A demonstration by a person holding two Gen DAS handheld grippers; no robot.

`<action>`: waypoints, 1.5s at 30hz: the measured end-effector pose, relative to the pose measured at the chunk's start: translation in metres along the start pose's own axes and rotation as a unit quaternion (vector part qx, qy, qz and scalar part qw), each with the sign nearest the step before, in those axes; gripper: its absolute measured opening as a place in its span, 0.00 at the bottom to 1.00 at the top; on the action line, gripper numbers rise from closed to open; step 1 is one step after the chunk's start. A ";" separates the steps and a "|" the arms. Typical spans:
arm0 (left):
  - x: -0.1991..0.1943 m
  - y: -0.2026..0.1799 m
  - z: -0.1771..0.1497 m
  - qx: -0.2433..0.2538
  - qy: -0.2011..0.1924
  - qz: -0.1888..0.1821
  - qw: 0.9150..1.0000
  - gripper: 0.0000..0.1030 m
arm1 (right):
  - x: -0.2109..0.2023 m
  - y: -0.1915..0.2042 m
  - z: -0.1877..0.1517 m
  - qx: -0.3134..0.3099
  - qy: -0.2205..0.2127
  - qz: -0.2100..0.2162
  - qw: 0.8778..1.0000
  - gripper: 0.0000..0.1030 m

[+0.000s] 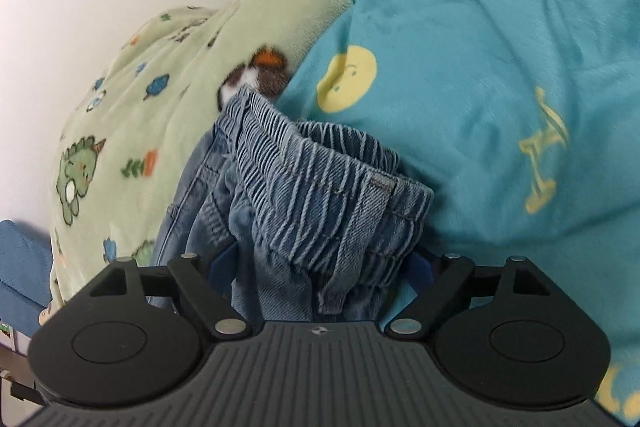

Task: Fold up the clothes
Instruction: 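Grasp the jeans waistband with the right gripper and lift the jeans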

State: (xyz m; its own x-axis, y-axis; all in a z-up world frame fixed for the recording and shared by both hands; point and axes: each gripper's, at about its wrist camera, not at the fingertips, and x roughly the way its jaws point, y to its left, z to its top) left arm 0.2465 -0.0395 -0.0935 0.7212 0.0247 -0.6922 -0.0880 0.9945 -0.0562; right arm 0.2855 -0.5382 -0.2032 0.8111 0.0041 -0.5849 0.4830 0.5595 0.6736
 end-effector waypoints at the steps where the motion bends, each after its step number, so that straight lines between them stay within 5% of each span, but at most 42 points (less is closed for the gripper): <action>1: -0.001 0.001 0.002 -0.002 -0.001 -0.001 1.000 0.91 | -0.002 -0.001 0.001 -0.005 -0.008 -0.002 1.000 0.71; 3: -0.004 0.003 0.005 -0.004 -0.008 -0.001 1.000 0.91 | -0.012 0.010 0.000 -0.020 -0.025 -0.008 0.999 0.50; 5: -0.009 0.002 0.006 0.004 -0.023 0.002 1.000 0.91 | -0.023 0.021 -0.001 -0.035 -0.043 -0.014 0.998 0.44; 10: -0.017 0.000 0.011 0.016 -0.035 -0.011 0.999 0.91 | -0.052 0.059 -0.007 -0.090 -0.094 -0.024 0.991 0.40; 17: -0.039 0.018 0.027 0.004 -0.089 -0.001 0.996 0.91 | -0.100 0.153 -0.041 -0.187 -0.174 0.025 0.966 0.38; 23: -0.053 0.059 0.047 -0.055 -0.120 0.010 0.991 0.91 | -0.125 0.240 -0.108 -0.290 -0.224 0.085 0.926 0.37; 29: -0.067 0.099 0.056 -0.144 -0.144 -0.003 0.979 0.91 | -0.112 0.286 -0.201 -0.386 -0.206 0.157 0.886 0.36; 34: -0.068 0.115 0.059 -0.172 -0.155 -0.005 0.973 0.91 | -0.068 0.276 -0.287 -0.440 -0.117 0.170 0.874 0.33; 37: -0.064 0.125 0.059 -0.183 -0.153 -0.003 0.971 0.91 | -0.047 0.266 -0.334 -0.512 -0.084 0.151 0.842 0.32; 42: -0.065 0.134 0.062 -0.201 -0.159 -0.010 0.966 0.91 | -0.068 0.288 -0.344 -0.539 -0.121 0.183 0.813 0.32; 45: -0.067 0.139 0.062 -0.204 -0.168 -0.010 0.964 0.91 | -0.078 0.304 -0.359 -0.564 -0.130 0.218 0.786 0.32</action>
State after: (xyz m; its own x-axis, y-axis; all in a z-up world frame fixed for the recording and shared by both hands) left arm 0.2290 0.1030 -0.0100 0.9017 0.1052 -0.4193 -0.2851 0.8739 -0.3938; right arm 0.2501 -0.0707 -0.1150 0.9294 0.3113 -0.1981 -0.3397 0.9316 -0.1296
